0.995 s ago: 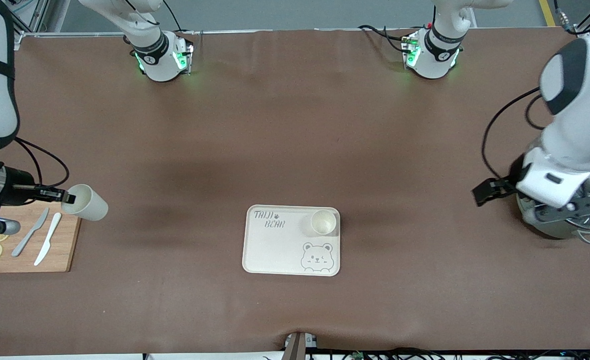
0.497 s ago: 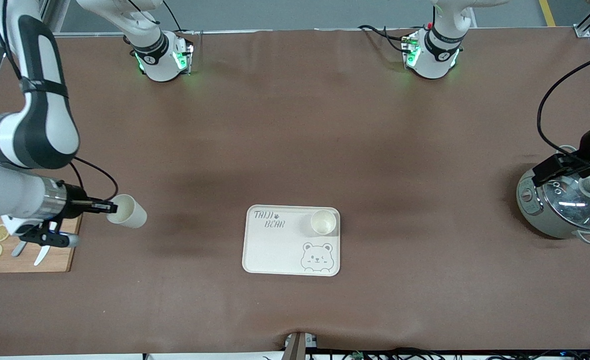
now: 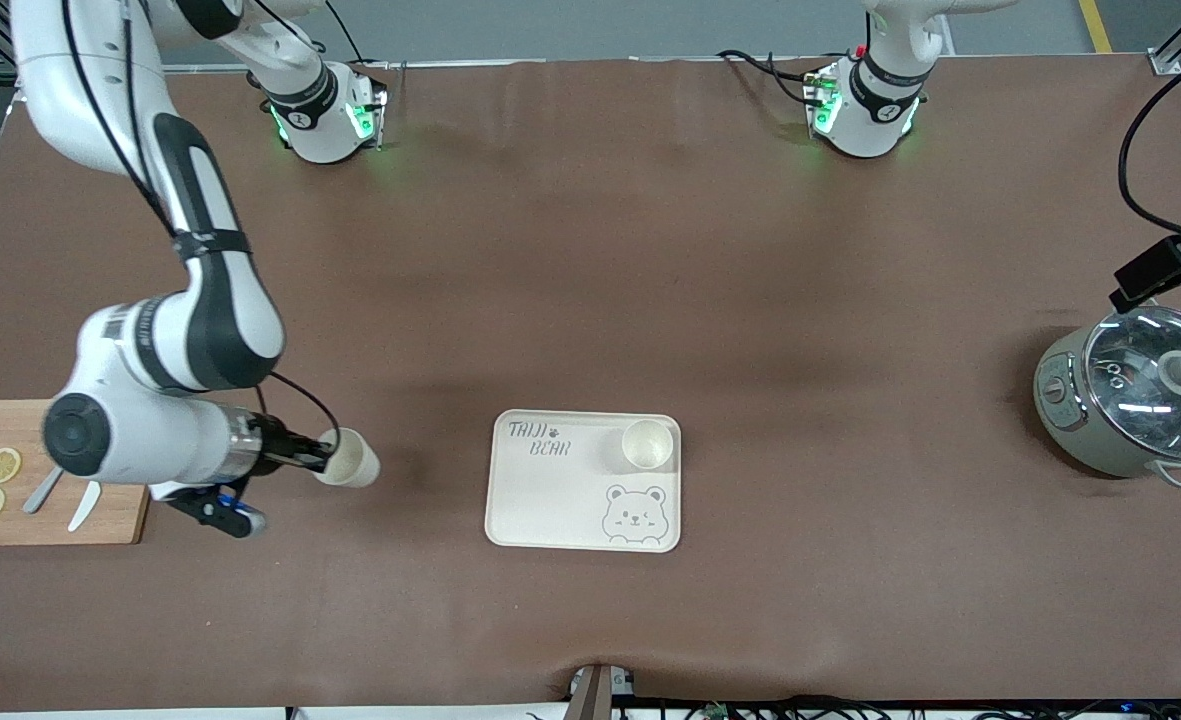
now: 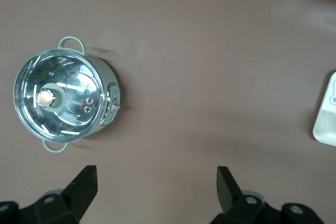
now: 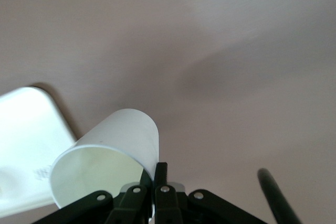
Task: Place white IKEA cup upright on tray with both arms
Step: 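Lift and carry the second cup toward the tray with the right gripper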
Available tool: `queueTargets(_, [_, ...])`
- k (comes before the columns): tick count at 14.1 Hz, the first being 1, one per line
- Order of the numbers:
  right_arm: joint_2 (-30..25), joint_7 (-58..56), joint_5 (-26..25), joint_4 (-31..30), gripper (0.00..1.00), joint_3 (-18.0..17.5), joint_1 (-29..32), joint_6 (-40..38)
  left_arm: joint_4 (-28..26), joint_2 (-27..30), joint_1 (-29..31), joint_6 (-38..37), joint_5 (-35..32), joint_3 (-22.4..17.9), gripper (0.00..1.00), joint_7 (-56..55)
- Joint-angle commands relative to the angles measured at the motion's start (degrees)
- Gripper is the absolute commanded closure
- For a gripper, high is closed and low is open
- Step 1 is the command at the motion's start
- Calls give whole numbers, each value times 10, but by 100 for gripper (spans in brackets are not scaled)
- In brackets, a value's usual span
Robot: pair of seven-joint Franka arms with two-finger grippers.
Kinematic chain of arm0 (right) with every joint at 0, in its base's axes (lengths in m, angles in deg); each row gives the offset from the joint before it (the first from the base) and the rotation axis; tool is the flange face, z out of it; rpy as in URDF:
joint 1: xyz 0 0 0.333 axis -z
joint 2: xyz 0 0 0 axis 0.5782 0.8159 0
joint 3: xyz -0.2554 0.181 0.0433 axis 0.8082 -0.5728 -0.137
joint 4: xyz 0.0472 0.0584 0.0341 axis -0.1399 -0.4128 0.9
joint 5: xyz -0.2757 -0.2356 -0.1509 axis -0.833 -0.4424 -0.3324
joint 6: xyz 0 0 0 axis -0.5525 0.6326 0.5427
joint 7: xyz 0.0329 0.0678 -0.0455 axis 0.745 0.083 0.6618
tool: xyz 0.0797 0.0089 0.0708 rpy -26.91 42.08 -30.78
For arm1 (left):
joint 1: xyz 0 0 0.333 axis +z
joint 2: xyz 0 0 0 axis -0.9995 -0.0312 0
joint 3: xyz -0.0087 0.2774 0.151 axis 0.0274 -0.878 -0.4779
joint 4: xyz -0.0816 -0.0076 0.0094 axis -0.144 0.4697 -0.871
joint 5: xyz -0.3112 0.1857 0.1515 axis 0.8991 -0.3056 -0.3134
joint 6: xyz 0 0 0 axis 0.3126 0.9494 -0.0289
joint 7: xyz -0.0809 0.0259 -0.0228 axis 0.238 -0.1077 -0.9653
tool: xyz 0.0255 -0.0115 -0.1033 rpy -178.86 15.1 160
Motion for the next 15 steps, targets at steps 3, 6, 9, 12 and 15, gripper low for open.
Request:
queueTargets(3, [29, 89, 31, 24, 100, 5, -62, 23, -18, 45, 1, -34, -13, 4, 0, 73])
queueTargets(6, [42, 164, 32, 23, 100, 5, -104, 48, -38, 71, -43, -56, -8, -36, 0, 89])
queueTargets(9, [48, 179, 33, 5, 100, 5, -128, 93, -79, 107, -60, -56, -5, -54, 0, 87])
queueTargets(12, [67, 200, 32, 4, 100, 5, -150, 136, -80, 107, -58, -59, -4, -53, 0, 88])
queueTargets(15, [76, 209, 31, -8, 100, 6, -164, 145, -81, 106, -60, -60, -4, -53, 0, 87])
